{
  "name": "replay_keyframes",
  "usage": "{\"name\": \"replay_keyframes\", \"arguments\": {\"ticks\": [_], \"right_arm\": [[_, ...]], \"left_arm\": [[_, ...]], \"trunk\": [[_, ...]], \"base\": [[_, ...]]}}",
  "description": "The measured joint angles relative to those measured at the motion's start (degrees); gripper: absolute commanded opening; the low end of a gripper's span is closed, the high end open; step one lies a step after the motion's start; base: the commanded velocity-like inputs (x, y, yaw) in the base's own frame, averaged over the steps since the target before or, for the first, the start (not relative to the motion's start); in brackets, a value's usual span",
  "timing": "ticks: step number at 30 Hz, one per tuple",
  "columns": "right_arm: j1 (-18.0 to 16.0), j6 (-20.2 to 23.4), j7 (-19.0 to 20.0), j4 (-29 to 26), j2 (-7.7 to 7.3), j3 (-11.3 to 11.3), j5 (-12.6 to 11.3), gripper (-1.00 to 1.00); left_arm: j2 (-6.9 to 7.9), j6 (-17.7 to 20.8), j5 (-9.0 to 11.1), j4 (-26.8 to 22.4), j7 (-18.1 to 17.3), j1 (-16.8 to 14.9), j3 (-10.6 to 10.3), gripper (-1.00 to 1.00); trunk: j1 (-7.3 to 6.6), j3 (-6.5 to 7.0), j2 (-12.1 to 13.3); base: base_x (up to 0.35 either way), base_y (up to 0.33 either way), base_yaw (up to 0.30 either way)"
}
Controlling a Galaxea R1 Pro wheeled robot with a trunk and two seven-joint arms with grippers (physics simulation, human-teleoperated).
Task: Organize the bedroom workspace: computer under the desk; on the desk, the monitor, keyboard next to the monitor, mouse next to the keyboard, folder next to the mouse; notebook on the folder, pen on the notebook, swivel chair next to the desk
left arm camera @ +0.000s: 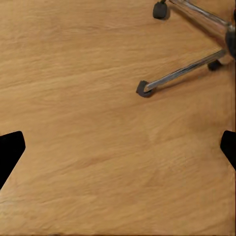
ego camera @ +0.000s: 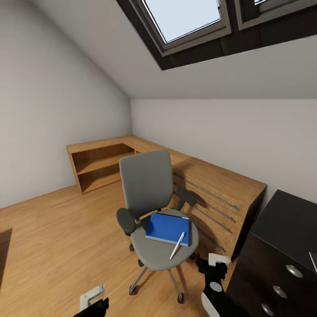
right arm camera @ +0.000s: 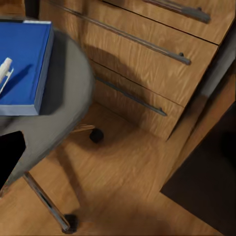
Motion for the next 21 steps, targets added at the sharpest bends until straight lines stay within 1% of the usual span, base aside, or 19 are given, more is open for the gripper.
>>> {"name": "replay_keyframes", "arguments": {"ticks": [1,2,3,4,6,7,8,9,11,13,14,16,18,21], "right_arm": [[-0.48,0.29,-0.02,-0.27,0.11,0.01,-0.02,1.00],[-2.20,1.06,0.01,-0.72,0.65,0.06,0.02,1.00],[-2.99,1.41,0.09,-0.79,0.92,0.03,-0.08,1.00],[-4.31,2.33,0.35,-0.90,1.54,0.05,-0.18,1.00],[-5.68,3.73,0.88,-0.95,2.11,0.03,-0.55,1.00],[-7.01,5.59,1.64,-1.00,2.53,0.06,-1.11,1.00],[-7.74,6.75,2.12,-1.01,2.73,0.04,-1.63,1.00],[-9.03,9.10,3.20,-1.04,3.11,0.04,-2.89,1.00],[-10.24,11.55,4.34,-1.01,3.44,0.01,-4.67,1.00],[-11.82,16.38,5.81,-0.99,3.92,0.07,-8.38,1.00],[-12.25,18.71,6.17,-1.02,4.05,0.07,-9.74,1.00],[-12.62,21.50,6.48,-1.06,4.18,0.11,-11.08,1.00],[-12.81,23.20,6.62,-1.08,4.20,0.22,-11.75,1.00],[-12.95,24.47,6.66,-1.09,4.21,0.21,-12.29,1.00]], "left_arm": [[0.04,1.86,-0.08,-1.71,0.04,0.00,1.17,1.00],[0.17,6.17,-0.30,-6.10,0.23,-0.19,3.69,1.00],[0.23,7.45,-0.30,-7.69,0.43,-0.48,4.42,1.00],[0.32,9.40,-0.36,-9.90,1.08,-1.49,5.67,1.00],[0.36,11.13,-0.27,-11.55,2.44,-3.11,7.12,1.00],[0.35,12.66,-0.21,-12.61,4.44,-4.73,8.63,1.00],[0.32,13.41,-0.11,-13.07,5.60,-5.61,9.41,1.00],[0.24,14.57,-0.06,-13.96,7.73,-6.80,10.69,1.00],[0.16,15.35,0.05,-14.92,9.51,-7.65,11.78,1.00],[0.12,15.99,0.10,-16.46,11.38,-8.48,13.26,1.00],[0.06,16.11,0.10,-16.90,12.01,-8.69,13.69,1.00],[-0.07,16.17,0.03,-17.31,12.57,-8.87,14.05,1.00],[-0.14,16.11,-0.04,-17.53,12.79,-8.96,14.24,1.00],[-0.20,16.05,-0.02,-17.64,12.89,-9.03,14.38,1.00]], "trunk": [[0.00,0.00,0.00],[0.00,0.02,0.00],[0.00,0.00,0.00],[0.00,0.01,0.00],[0.00,0.00,0.00],[0.00,0.01,0.00],[0.00,0.00,0.00],[0.00,0.01,0.00],[0.00,0.00,0.00],[0.00,0.00,0.00],[0.00,0.00,0.00],[0.00,0.00,0.00],[0.00,0.00,0.00],[0.00,0.00,0.00]], "base": [[0.000,0.000,0.000],[0.000,0.000,0.000],[0.000,0.000,0.000],[0.000,0.000,0.000],[0.000,0.000,0.000],[0.000,0.000,0.000],[0.000,0.000,0.000],[0.000,0.000,0.000],[0.000,0.000,0.000],[0.000,0.000,0.000],[0.000,0.000,0.000],[0.000,0.000,0.000],[0.000,0.003,0.000],[0.031,0.083,0.000]]}}
